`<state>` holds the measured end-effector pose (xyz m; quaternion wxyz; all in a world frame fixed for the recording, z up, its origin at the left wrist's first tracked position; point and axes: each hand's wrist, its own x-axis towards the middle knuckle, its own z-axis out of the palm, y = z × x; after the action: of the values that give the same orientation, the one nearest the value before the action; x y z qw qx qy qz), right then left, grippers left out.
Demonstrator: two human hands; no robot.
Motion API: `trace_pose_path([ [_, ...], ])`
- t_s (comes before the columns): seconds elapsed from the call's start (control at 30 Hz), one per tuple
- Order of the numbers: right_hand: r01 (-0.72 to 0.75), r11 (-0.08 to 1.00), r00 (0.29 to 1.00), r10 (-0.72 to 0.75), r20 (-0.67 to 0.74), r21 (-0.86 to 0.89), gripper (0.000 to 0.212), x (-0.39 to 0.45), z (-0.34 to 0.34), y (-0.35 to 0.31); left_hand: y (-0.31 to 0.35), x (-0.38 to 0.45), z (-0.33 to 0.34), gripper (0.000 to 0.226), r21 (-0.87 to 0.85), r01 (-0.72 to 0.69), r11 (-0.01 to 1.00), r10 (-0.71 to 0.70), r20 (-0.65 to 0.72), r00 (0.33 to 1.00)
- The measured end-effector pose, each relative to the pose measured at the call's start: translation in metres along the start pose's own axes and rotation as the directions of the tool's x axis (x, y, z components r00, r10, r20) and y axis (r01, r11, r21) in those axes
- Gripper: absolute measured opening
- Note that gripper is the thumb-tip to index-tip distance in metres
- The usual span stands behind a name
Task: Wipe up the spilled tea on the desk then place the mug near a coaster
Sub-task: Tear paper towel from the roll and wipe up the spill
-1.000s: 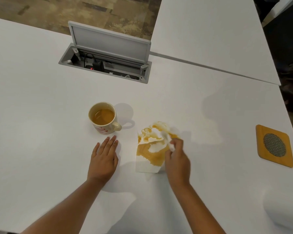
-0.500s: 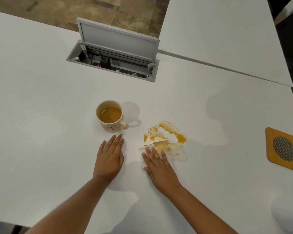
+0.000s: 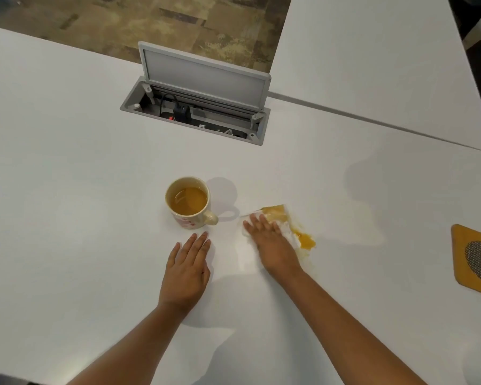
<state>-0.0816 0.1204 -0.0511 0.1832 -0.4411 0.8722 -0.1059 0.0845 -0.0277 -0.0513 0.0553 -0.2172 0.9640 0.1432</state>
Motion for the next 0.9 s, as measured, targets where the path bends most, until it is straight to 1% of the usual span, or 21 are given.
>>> trace_pose_path([
  [0.1, -0.188, 0.982, 0.98, 0.188, -0.067, 0.013, 0.061, -0.001, -0.014, 0.019, 0.0, 0.0, 0.0, 0.051, -0.003, 0.002, 1.0, -0.002, 0.004, 1.0],
  [0.17, -0.298, 0.954, 0.946, 0.301, -0.124, 0.041, 0.061, -0.011, -0.02, 0.034, -0.001, 0.0, 0.0, 0.052, -0.014, 0.001, 1.0, 0.0, 0.002, 1.0],
  [0.23, -0.396, 0.918, 0.906, 0.397, -0.147, 0.038, 0.061, -0.03, -0.024, 0.047, -0.001, 0.0, -0.001, 0.052, -0.017, -0.003, 1.0, 0.003, -0.006, 1.0],
  [0.3, -0.452, 0.891, 0.874, 0.453, -0.177, 0.052, 0.058, -0.05, -0.022, 0.054, 0.0, 0.0, -0.002, 0.051, -0.013, -0.008, 1.0, 0.008, -0.011, 1.0],
  [0.43, -0.457, 0.871, 0.842, 0.489, -0.227, 0.179, 0.054, -0.079, -0.004, 0.03, 0.001, 0.0, -0.003, 0.052, -0.016, -0.009, 1.0, 0.009, -0.021, 1.0],
  [0.5, -0.419, 0.887, 0.847, 0.458, -0.268, 0.192, 0.054, -0.084, 0.008, 0.007, 0.001, 0.0, -0.003, 0.052, -0.017, -0.012, 1.0, 0.012, -0.025, 1.0],
  [0.57, -0.323, 0.923, 0.884, 0.374, -0.281, 0.211, 0.058, -0.083, 0.022, -0.017, 0.002, 0.0, -0.003, 0.051, -0.017, -0.013, 1.0, 0.013, -0.023, 1.0],
  [0.63, -0.222, 0.948, 0.936, 0.272, -0.221, 0.23, 0.06, -0.078, 0.034, -0.041, 0.002, 0.0, -0.004, 0.051, -0.011, -0.011, 1.0, 0.011, -0.019, 1.0],
  [0.7, -0.153, 0.967, 0.962, 0.193, -0.194, 0.203, 0.061, -0.07, 0.041, -0.055, 0.002, 0.0, -0.004, 0.051, -0.004, -0.01, 1.0, 0.01, -0.013, 1.0],
  [0.8, -0.068, 0.987, 0.984, 0.091, -0.155, 0.146, 0.066, -0.057, 0.041, -0.057, 0.002, -0.001, -0.003, 0.052, 0.003, -0.007, 1.0, 0.007, -0.001, 1.0],
  [0.9, 0.052, 0.992, 0.995, -0.042, -0.09, 0.116, 0.071, -0.05, 0.033, -0.037, 0.0, -0.002, -0.001, 0.053, -0.001, -0.001, 1.0, 0.001, 0.01, 1.0],
])
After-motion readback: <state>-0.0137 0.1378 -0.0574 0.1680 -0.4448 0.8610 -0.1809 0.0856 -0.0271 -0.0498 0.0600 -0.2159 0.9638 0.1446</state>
